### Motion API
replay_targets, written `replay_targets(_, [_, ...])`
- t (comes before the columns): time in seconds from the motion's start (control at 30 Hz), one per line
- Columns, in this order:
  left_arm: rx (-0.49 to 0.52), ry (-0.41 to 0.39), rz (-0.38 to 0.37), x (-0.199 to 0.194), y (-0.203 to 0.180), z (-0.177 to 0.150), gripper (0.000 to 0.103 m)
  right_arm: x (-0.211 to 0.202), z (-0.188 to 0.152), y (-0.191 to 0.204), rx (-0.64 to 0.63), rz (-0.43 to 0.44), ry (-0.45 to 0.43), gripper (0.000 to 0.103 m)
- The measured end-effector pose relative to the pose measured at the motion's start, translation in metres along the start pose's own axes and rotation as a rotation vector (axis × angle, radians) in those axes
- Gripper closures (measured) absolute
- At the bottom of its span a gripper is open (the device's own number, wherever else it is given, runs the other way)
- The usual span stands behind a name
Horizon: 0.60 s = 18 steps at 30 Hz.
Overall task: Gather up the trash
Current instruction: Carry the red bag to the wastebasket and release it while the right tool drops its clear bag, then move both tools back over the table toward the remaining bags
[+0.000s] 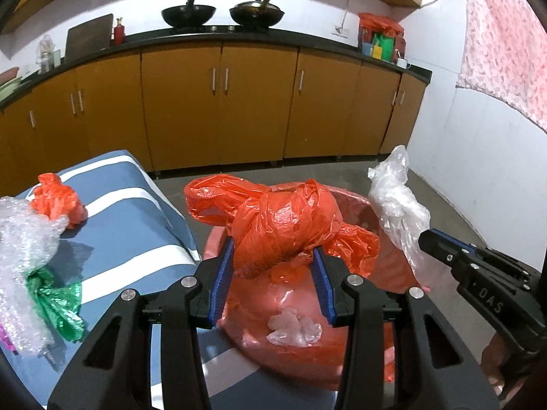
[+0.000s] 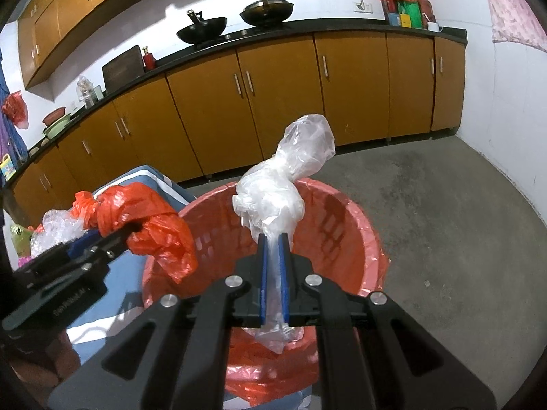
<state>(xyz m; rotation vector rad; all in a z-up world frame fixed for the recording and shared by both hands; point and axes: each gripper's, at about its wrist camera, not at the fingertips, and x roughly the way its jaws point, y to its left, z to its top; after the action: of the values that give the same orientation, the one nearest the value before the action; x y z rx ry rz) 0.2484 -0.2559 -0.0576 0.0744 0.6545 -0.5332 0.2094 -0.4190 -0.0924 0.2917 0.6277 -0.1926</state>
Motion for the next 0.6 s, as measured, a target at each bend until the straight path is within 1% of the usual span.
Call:
replay_targets(0.1, [0.008,0.015,-0.011,0.006,-0.004,0.000,0.054,0.001,-0.001,-0.001,0.002,-0.003,-0.008,0.091])
replay_targets(0.13, [0.011,0.017,-0.011,0.007,-0.004,-0.001,0.051,0.002,-0.002,-0.001,0.003,-0.002,-0.007,0.089])
replay_targets(0.17, [0.012,0.019,-0.013,0.008,-0.005,-0.002,0.051,0.002,-0.003,-0.001,0.004,-0.002,-0.006,0.088])
replay_targets(0.23, [0.011,0.028,-0.009,0.008,-0.003,-0.004,0.049,0.002,-0.005,-0.003,0.007,-0.005,-0.005,0.085])
replay_targets(0.33, [-0.008,0.038,-0.008,0.008,0.004,-0.006,0.046,0.002,-0.007,-0.007,0.011,-0.013,-0.001,0.084])
replay_targets(0.43, [-0.027,0.039,-0.002,0.004,0.010,-0.008,0.045,0.000,-0.009,-0.009,0.018,-0.022,0.002,0.084])
replay_targets(0.6, [-0.049,0.015,0.031,-0.015,0.027,-0.011,0.045,-0.007,-0.008,-0.005,0.012,-0.018,-0.002,0.084])
